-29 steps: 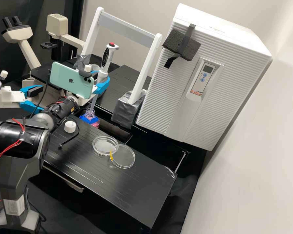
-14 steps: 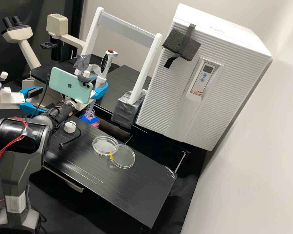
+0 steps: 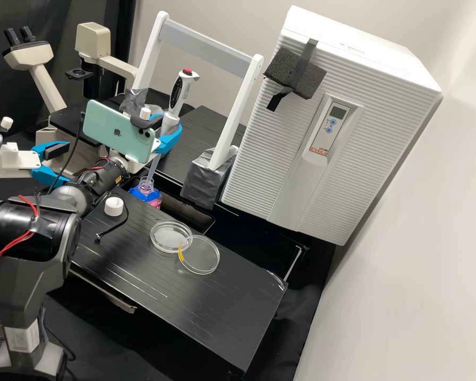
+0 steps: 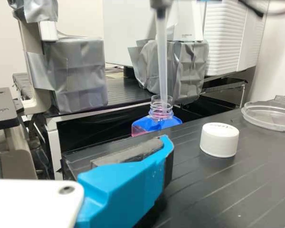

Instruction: Use the pipette

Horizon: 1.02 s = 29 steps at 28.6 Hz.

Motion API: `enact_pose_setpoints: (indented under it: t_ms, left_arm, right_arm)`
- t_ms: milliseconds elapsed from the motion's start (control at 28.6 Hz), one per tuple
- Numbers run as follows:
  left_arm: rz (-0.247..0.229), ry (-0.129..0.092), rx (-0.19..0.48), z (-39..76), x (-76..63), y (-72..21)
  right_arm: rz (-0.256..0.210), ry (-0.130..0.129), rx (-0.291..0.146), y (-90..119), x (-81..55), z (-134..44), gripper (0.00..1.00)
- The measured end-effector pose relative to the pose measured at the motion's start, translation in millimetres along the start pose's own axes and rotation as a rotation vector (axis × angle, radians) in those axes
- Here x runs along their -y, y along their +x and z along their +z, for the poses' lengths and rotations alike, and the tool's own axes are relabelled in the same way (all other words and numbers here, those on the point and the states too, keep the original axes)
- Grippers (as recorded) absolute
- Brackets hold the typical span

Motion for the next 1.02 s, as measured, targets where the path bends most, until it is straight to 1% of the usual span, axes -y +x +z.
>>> enact_pose_setpoints:
  t_ms: [105, 140, 210, 245, 280, 315, 385, 455, 490, 560, 595, 630, 665, 735, 770, 805, 840, 910, 1016]
  left_arm:
    - [0.0, 0.0, 0.0, 0.0, 0.0, 0.0]
    - [-0.002, 0.003, 0.004, 0.3, 0.2, 0.0]
    - [-0.005, 0.008, 0.02, 1.8, 0.9, -0.6]
    - [-0.008, 0.005, 0.025, 1.9, 1.3, -0.9]
    - [-0.007, -0.005, 0.033, 2.6, 1.4, -1.2]
    - [-0.009, -0.017, 0.044, 3.0, 2.1, -2.9]
    - [-0.011, -0.032, 0.073, 4.7, 1.6, -5.6]
    - [-0.011, -0.046, 0.096, 6.1, 0.1, -9.0]
    - [-0.005, -0.055, 0.113, 7.4, -1.7, -11.7]
    - [0.009, -0.055, 0.139, 9.9, -3.8, -14.4]
    - [0.016, -0.06, 0.149, 10.9, -5.2, -15.5]
    - [0.02, -0.06, 0.16, 12.3, -6.2, -16.6]
    - [0.02, -0.055, 0.169, 13.5, -7.0, -17.2]
    - [0.026, -0.05, 0.183, 15.1, -8.2, -17.8]
    - [0.024, -0.048, 0.188, 15.5, -8.1, -17.9]
    - [0.023, -0.05, 0.198, 16.9, -8.1, -18.1]
    - [0.023, -0.056, 0.204, 18.4, -8.1, -18.1]
    - [0.021, -0.057, 0.215, 21.2, -7.7, -17.9]
    - [0.016, -0.057, 0.231, 25.5, -6.5, -17.5]
  right_arm:
    - [0.033, 0.017, -0.019, 0, -12.3, -7.2, 0.0]
    - [0.048, 0.023, -0.025, -1, -19.7, -9.5, 0.0]
    - [0.063, 0.032, -0.027, -2, -29.1, -10.9, 0.0]
    - [0.071, 0.037, -0.027, -3, -33.4, -11.3, 0.0]
    - [0.075, 0.049, -0.028, -4, -38.7, -11.7, 0.0]
    - [0.076, 0.077, -0.033, -5, -46.9, -12.0, 0.0]
    - [0.074, 0.094, -0.048, -9, -57.0, -11.1, 0.0]
    - [0.079, 0.105, -0.059, -14, -66.9, -7.8, 0.0]
    - [0.086, 0.114, -0.065, -19, -75.3, -4.7, 0.0]
    - [0.093, 0.102, -0.08, -27, -84.2, -0.3, 0.0]
    - [0.098, 0.095, -0.081, -31, -87.3, 2.7, 0.0]
    - [0.112, 0.091, -0.086, -37, -94.3, 6.1, 0.0]
    - [0.12, 0.081, -0.085, -41, -98.0, 9.3, 0.0]
    - [0.133, 0.071, -0.081, -46, -103.7, 14.8, 0.0]
    - [0.14, 0.066, -0.077, -50, -106.5, 18.4, 0.0]
    - [0.141, 0.06, -0.071, -53, -108.4, 21.4, 0.0]
    - [0.141, 0.052, -0.059, -57, -111.7, 26.2, 0.0]
    - [0.144, 0.038, -0.043, -61, -115.5, 32.0, 0.0]
    - [0.146, 0.036, -0.011, -69, -119.8, 40.2, 0.0]
